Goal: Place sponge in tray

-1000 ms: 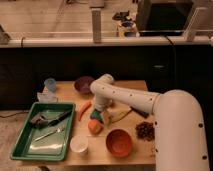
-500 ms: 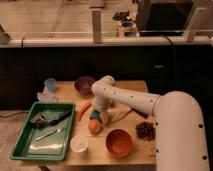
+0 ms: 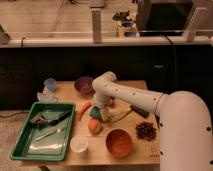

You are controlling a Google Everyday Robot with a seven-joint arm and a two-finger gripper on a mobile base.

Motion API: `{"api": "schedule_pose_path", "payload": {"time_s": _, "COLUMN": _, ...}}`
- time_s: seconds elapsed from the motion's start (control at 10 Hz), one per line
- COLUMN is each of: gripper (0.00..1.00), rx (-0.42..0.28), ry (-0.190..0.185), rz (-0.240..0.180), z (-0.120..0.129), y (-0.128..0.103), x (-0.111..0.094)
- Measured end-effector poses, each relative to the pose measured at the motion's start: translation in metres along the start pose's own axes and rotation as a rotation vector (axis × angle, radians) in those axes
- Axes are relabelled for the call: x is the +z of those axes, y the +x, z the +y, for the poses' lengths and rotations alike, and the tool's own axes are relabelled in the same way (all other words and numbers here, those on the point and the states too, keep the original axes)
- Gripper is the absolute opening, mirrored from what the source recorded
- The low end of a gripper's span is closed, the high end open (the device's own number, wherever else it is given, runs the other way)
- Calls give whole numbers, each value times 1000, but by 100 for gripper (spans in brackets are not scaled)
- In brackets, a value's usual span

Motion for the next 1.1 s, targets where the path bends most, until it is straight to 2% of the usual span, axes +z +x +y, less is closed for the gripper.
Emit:
{"api": "schedule_pose_path", "payload": {"time_s": 0.3, "gripper": 0, "rx": -42, "ry": -7, "rz": 21, "z": -10, "y": -13, "x": -35}}
{"api": "schedule_pose_path", "payload": {"time_s": 0.6, "gripper": 0, "rx": -98, "ry": -19, "rz": 5, "z": -23, "y": -32, "x": -67}}
{"api": "schedule_pose_path", "payload": {"time_s": 0.8, "gripper": 0, "rx": -154, "ry": -25, "rz": -19, "z": -37, "y": -56, "x": -71}}
{"api": "schedule_pose_path", "payload": {"time_s": 1.1, "gripper": 0, "rx": -271, "ry": -47, "rz": -52, "z": -64, "y": -113, "x": -66}}
